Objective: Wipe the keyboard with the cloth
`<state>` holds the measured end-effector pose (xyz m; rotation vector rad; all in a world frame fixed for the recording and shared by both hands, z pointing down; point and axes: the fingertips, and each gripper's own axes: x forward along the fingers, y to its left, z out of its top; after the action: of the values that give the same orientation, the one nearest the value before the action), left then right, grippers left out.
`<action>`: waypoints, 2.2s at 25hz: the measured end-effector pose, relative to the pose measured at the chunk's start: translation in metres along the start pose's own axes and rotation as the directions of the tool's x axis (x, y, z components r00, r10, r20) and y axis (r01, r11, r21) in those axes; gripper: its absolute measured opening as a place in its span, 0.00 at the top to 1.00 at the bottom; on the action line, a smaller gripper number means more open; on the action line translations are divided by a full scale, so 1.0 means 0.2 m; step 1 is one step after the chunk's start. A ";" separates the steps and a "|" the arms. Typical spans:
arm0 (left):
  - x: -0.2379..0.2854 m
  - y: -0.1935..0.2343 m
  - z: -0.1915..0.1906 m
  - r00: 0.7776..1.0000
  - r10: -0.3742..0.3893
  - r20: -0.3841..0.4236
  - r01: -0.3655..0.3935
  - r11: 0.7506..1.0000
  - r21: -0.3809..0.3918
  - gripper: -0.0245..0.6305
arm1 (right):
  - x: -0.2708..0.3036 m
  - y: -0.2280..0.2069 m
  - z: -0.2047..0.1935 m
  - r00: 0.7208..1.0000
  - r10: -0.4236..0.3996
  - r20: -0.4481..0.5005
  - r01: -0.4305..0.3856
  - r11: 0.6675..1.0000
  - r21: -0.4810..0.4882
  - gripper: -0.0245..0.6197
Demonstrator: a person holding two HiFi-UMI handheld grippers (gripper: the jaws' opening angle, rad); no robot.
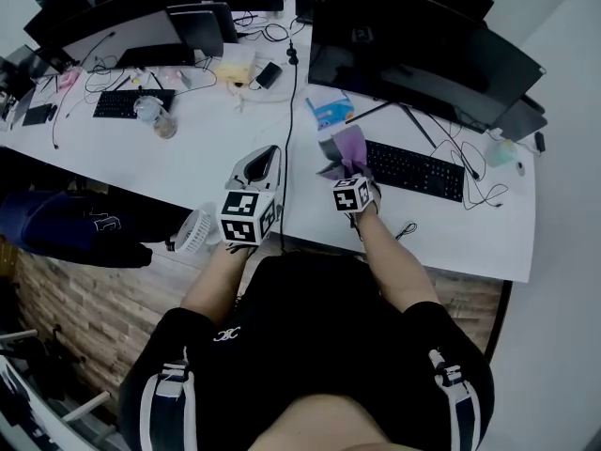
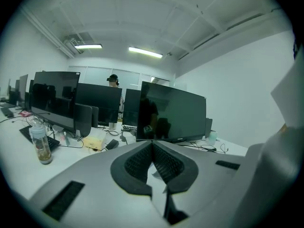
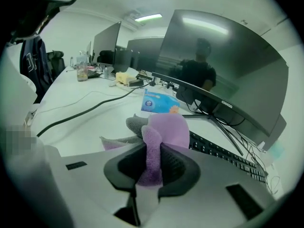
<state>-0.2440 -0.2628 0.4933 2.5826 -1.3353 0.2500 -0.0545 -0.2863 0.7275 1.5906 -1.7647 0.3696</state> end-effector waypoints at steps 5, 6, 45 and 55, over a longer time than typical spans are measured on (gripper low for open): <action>-0.03 0.00 0.01 1.000 0.014 0.013 -0.014 1.000 0.003 0.94 | 0.05 0.00 0.06 1.000 0.017 -0.011 -0.018 0.999 -0.042 0.83; -0.04 0.00 0.01 1.000 0.018 0.015 -0.018 1.000 0.004 0.94 | 0.07 0.00 0.07 1.000 0.018 -0.024 -0.019 0.999 -0.027 0.83; 0.39 -0.67 0.06 0.996 -0.082 -0.016 0.082 0.996 0.028 0.94 | -0.07 -0.78 -0.32 0.996 -0.040 -0.084 0.049 0.993 0.106 0.82; 0.52 -0.98 0.04 0.994 -0.109 -0.032 0.110 0.993 0.039 0.94 | -0.13 -1.08 -0.49 0.995 -0.054 -0.081 0.063 0.990 0.124 0.82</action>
<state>-0.0244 -0.2359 0.4893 2.6646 -1.1854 0.2982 0.1807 -0.2464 0.7256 1.6892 -1.6605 0.5164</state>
